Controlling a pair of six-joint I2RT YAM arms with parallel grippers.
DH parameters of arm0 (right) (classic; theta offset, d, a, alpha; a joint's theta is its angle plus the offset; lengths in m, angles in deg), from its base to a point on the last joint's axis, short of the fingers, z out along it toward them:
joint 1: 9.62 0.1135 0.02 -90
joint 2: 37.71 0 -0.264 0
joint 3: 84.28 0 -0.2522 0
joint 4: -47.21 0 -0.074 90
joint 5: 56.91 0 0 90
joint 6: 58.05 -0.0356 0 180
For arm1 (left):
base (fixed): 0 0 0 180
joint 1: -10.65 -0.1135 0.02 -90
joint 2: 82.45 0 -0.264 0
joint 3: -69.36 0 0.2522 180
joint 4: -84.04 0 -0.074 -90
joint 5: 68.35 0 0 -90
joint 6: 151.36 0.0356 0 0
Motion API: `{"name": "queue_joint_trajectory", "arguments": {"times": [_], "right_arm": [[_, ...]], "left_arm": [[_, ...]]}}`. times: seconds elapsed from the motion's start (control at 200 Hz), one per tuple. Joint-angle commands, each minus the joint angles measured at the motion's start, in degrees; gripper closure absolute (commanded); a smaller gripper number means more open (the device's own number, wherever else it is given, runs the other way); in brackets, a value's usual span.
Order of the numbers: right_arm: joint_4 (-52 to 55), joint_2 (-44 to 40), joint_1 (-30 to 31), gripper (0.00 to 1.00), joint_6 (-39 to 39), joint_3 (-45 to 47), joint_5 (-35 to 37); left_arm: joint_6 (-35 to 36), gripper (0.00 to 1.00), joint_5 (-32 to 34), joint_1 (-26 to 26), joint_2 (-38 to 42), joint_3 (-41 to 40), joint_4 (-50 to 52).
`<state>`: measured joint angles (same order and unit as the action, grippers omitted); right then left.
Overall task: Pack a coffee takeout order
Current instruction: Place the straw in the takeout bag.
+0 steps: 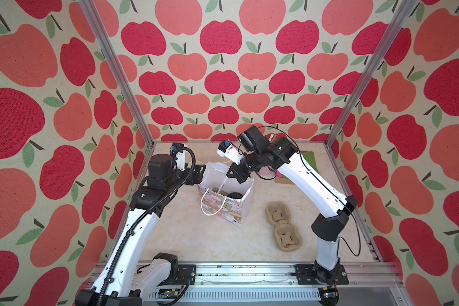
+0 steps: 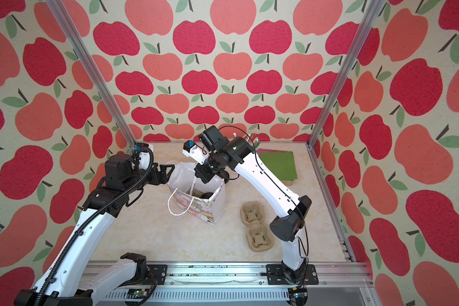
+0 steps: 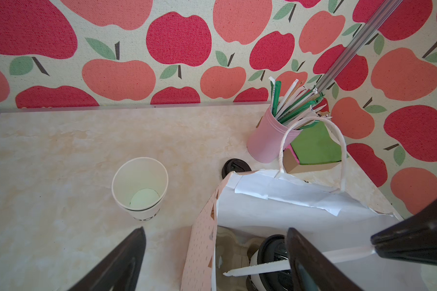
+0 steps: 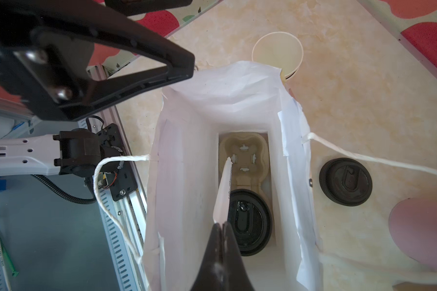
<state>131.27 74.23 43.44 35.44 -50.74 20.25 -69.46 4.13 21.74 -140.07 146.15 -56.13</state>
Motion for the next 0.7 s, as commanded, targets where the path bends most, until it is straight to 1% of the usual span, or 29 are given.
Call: {"name": "queue_joint_trajectory", "arguments": {"times": [0.0, 0.23, 0.54, 0.655, 0.695], "right_arm": [[6.0, 3.2, 1.0, 1.0, 2.1, -3.6, 3.5], [8.3, 9.5, 2.5, 1.0, 2.5, -7.6, 4.4], [8.9, 13.4, 3.0, 1.0, 2.1, -8.0, 5.0], [8.7, 13.6, 3.1, 0.94, 1.8, -8.1, 5.1], [8.4, 13.4, 3.1, 0.88, 1.8, -8.4, 4.9]], "left_arm": [[-0.4, 0.11, -1.3, -0.6, 0.8, -1.1, -1.8], [-0.4, 0.11, -2.0, -1.4, 1.0, -1.8, -2.2], [-0.5, 0.11, -2.8, -2.3, 1.2, -2.4, -2.5], [-0.7, 0.11, -3.1, -2.5, 1.2, -2.5, -2.6], [-0.7, 0.11, -3.2, -2.6, 1.2, -2.5, -2.7]]}}
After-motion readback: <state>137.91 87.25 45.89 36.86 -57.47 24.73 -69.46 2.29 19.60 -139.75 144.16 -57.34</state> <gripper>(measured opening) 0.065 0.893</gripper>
